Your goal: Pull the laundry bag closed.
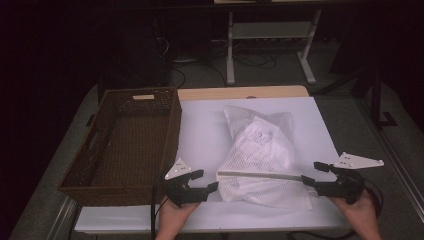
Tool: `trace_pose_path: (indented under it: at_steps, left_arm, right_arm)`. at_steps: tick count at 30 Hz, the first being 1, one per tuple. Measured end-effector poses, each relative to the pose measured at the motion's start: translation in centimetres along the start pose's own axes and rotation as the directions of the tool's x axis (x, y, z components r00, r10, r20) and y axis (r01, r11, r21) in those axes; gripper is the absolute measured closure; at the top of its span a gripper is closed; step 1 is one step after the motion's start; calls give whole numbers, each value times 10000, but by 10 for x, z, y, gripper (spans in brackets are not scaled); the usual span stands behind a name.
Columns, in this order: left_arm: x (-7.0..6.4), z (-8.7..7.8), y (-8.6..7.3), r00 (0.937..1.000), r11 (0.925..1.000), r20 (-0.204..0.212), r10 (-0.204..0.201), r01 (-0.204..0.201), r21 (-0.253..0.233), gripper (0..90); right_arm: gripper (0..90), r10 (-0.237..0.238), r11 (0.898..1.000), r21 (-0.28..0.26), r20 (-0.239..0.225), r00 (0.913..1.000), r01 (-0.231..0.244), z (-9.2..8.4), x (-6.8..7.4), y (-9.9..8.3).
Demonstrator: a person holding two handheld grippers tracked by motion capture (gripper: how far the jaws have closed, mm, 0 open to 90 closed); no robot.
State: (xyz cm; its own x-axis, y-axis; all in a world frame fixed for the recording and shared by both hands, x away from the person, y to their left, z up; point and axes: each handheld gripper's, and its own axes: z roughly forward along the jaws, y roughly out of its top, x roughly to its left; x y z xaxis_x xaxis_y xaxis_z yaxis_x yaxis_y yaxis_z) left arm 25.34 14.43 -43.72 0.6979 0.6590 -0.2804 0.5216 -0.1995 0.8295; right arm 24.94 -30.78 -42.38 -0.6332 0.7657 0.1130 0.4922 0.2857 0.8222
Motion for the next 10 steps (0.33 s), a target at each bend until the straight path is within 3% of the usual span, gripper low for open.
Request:
trace_pose_path:
  at_steps: [10]
  left_arm:
    - [-1,2,0,10000,10000,-37,15,-15,-2,266]
  right_arm:
    - [269,-266,9996,-6,78,9996,266,0,2,0]
